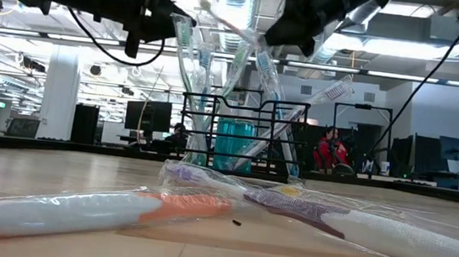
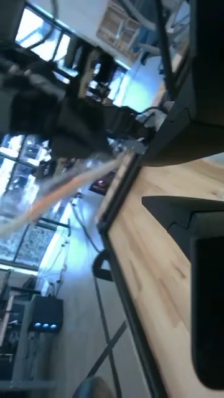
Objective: Pick & Place toothbrushing station
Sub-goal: Put the top orange toothbrush into the wire organizer
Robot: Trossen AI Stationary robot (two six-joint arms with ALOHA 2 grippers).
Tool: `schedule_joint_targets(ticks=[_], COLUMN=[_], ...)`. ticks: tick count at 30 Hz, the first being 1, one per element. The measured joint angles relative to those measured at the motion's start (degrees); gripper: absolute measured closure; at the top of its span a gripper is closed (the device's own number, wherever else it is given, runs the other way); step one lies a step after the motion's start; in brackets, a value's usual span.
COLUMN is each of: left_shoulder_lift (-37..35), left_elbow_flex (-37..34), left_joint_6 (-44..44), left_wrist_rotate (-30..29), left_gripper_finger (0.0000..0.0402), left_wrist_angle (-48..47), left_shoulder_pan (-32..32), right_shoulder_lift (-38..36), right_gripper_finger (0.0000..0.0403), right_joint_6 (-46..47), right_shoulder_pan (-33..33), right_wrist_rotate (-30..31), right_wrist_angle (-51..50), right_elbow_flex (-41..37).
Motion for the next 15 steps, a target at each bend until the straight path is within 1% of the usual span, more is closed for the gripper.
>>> schedule_joint_targets(ticks=[7,15], left_shoulder_lift=[-3.71,-5.33], left_elbow_flex=[0.0,0.0], left_joint_6=[0.02,0.87], left_wrist_rotate=[0.04,4.33], left_gripper_finger=[0.032,0.032], left_wrist_angle=[1.41,6.58], left_shoulder_pan=[0.53,0.53], right_shoulder_lift=[0.11,0.17], right_gripper_finger=[0.0403,0.0403], right_joint_6=[-0.86,-0.86], right_shoulder_pan=[3.36,6.08], right_wrist_rotate=[-0.14,-0.14], right_wrist_angle=[3.17,7.17], right_elbow_flex=[0.02,0.02])
